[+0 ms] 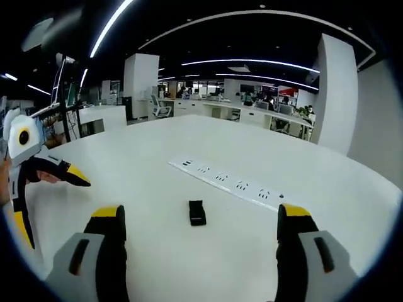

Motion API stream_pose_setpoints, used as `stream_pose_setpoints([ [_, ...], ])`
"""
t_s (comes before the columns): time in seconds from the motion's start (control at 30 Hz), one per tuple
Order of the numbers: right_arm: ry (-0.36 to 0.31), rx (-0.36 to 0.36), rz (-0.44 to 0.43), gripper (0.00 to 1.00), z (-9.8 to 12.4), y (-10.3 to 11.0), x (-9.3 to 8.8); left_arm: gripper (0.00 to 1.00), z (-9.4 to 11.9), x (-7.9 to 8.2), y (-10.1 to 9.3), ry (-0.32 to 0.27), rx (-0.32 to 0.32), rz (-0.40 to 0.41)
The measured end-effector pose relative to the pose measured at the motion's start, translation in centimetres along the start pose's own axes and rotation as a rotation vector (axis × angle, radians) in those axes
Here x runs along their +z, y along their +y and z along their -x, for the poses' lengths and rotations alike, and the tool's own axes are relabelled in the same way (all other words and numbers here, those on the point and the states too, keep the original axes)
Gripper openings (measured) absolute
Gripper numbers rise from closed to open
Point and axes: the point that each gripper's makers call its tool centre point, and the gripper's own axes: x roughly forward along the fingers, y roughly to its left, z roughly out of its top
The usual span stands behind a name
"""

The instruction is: Snap the two parts of the plastic buckle together until the buckle closes and remains connected.

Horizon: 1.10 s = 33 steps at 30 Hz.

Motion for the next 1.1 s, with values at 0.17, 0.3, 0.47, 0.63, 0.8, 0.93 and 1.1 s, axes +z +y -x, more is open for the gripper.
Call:
stream_pose_setpoints([
  [0.17, -0.002, -0.008, 0.0, 0.99, 0.6, 0.1, 0.1, 1.0, 0.1, 0.2, -0.1, -0.003, -0.002, -0.005],
  [0.3, -0.003, -0.01, 0.006, 0.99, 1.0, 0.3, 0.2, 1.0, 0.4, 0.0, -0.6, -0.006, -0.004, -0.006],
  [0.47, -0.002, -0.012, 0.007, 0.99, 1.5, 0.6, 0.0, 1.0, 0.6, 0.1, -0.8, -0.004, -0.002, -0.006],
  [0.63, 0.0, -0.016, 0.01, 0.99, 2.3, 1.1, -0.2, 1.0, 0.7, 0.0, -1.3, -0.002, -0.001, -0.012],
  [0.8, -0.002, -0.015, 0.008, 0.98, 2.5, 0.8, 0.1, 1.0, 0.8, -0.1, -1.5, 0.0, 0.001, -0.016],
  [0.93, -0.002, -0.017, 0.014, 0.98, 3.1, 1.3, 0.0, 1.0, 0.9, -0.1, -1.5, 0.001, 0.003, -0.014],
  [1.1, -0.003, -0.022, 0.02, 0.98, 4.2, 2.1, -0.3, 1.0, 0.5, 0.3, -1.0, -0.001, -0.004, -0.016],
])
